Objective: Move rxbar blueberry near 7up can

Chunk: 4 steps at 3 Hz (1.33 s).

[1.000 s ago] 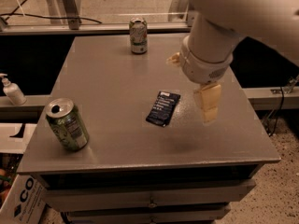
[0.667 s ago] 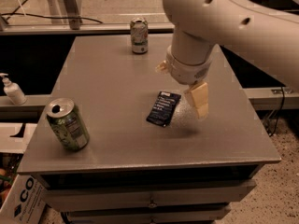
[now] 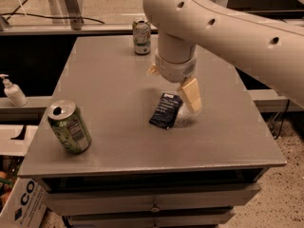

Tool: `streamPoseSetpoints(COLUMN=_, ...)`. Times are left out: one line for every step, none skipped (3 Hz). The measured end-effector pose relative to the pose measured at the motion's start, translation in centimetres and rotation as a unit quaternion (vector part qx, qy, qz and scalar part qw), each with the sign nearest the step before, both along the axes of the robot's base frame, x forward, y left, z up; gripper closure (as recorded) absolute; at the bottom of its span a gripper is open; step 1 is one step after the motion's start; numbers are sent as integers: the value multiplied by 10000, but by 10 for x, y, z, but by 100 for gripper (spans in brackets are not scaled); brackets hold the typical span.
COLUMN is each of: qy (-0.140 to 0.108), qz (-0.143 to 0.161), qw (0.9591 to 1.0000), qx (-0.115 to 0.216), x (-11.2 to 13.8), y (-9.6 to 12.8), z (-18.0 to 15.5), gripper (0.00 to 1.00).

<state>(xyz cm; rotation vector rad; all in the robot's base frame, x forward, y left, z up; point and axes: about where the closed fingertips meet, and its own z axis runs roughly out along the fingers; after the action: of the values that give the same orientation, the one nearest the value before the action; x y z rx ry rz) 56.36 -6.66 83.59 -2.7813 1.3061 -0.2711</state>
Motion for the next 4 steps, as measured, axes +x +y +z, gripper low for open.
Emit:
streamPoseSetpoints(qy=172, qz=109, qw=9998, qx=-63, x=-3, y=2, z=-10, gripper=0)
streamPoseSetpoints(qy=299, qz=139, qw=9995, qx=11, x=-5, y=-4, z=-18, gripper=0)
streamPoseSetpoints(qy=372, qz=164, qw=9991, qx=121, x=-6, y=-5, z=-22, gripper=0)
streamPoseSetpoints(qy=433, qz=188, qw=9987, qx=198, x=-7, y=-2, z=-27, gripper=0)
